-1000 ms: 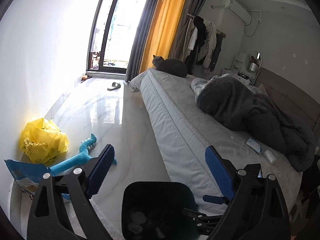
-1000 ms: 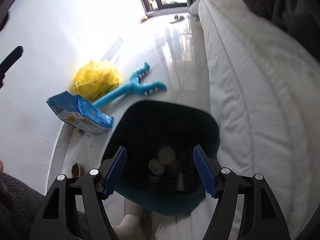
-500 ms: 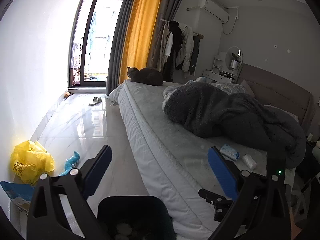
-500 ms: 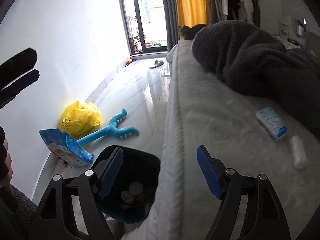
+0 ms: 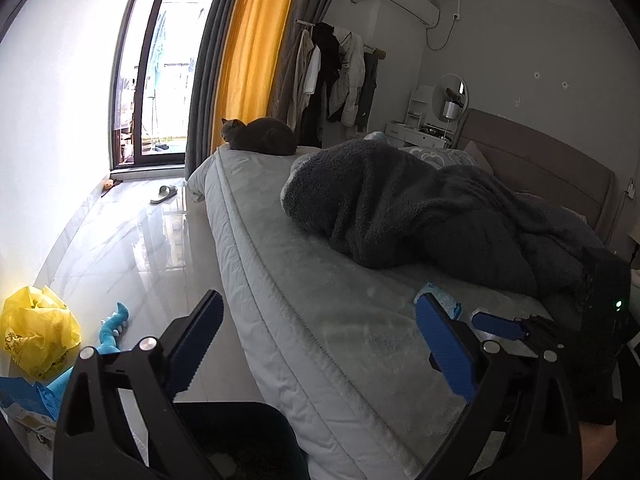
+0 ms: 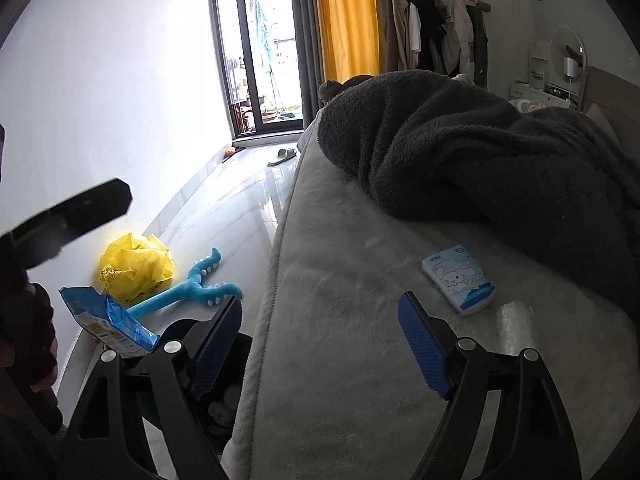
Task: Collect trash
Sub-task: 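Move both open tools back over the bed toward the tissue packet and bubble wrap, then close the left tool on the tissue packet while the right tool grasps the bubble wrap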
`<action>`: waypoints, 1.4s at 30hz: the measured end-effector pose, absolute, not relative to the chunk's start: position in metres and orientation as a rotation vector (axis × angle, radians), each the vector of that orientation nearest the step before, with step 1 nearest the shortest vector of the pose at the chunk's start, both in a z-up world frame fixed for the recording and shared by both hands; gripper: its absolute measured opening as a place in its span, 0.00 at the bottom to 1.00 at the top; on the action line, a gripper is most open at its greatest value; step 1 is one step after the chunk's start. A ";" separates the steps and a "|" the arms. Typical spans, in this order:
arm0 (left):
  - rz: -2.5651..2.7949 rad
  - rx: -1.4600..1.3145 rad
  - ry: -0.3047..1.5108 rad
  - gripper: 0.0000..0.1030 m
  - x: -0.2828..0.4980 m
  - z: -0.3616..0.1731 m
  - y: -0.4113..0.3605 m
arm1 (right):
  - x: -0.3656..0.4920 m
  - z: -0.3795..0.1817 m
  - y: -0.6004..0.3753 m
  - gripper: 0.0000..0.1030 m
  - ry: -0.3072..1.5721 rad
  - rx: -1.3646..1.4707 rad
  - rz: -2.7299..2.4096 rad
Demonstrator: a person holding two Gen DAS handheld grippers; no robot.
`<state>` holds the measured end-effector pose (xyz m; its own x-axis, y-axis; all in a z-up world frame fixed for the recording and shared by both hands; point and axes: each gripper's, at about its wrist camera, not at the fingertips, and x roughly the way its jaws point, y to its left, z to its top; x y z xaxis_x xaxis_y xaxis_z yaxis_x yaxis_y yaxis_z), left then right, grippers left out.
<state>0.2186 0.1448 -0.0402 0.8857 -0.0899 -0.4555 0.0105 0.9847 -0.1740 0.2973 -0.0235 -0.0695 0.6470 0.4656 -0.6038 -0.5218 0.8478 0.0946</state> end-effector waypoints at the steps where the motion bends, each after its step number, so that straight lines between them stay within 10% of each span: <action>1: -0.055 -0.164 0.486 0.95 0.222 -0.042 0.142 | 0.299 -0.069 -0.027 0.79 0.659 -0.088 0.562; 34: -0.304 -0.008 0.524 0.95 0.336 -0.070 0.062 | 0.377 -0.118 -0.139 0.79 0.790 0.047 0.375; 42: -0.434 0.003 0.597 0.95 0.356 -0.084 0.046 | 0.386 -0.129 -0.143 0.64 0.847 0.076 0.361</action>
